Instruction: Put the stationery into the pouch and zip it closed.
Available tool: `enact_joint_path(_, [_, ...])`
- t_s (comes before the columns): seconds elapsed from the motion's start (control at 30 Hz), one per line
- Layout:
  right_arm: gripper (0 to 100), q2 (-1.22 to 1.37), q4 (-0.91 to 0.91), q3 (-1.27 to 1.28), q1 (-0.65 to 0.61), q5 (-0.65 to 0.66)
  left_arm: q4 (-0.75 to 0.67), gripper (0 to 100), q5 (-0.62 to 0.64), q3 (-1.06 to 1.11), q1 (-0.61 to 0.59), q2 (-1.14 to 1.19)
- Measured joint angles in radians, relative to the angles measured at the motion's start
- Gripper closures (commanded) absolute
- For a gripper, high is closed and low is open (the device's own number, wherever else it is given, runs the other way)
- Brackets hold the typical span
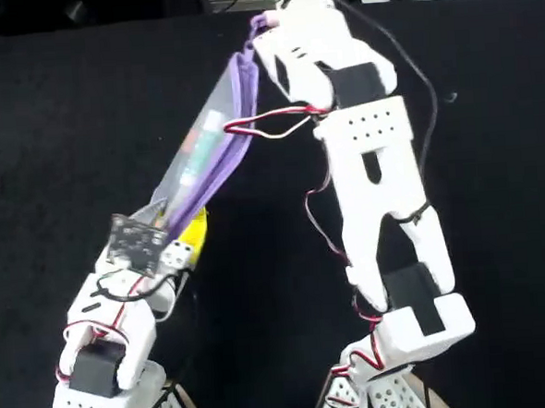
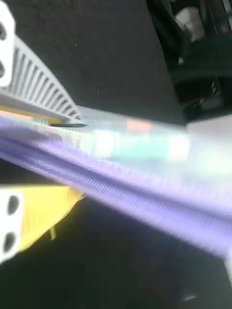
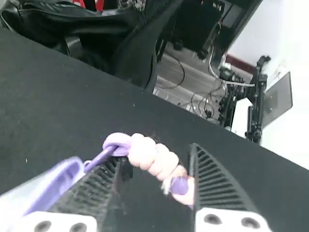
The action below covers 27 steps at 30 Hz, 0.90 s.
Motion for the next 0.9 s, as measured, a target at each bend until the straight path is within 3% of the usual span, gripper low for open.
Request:
enact_joint_path(0.37, [80.6, 0.000, 0.399, -0.308, 0.008, 0.000, 0.000, 78, 0.155, -0.031, -0.175, 0.000])
enact_joint_path(0.6, [80.6, 0.000, 0.651, -0.551, 0.066, 0.000, 0.092, 79, 0.212, -0.212, -0.222, -0.006])
enact_joint_path(0.9, [77.9, -0.003, 0.789, -0.609, 0.058, 0.143, 0.143, 79, 0.215, -0.387, -0.239, -0.012])
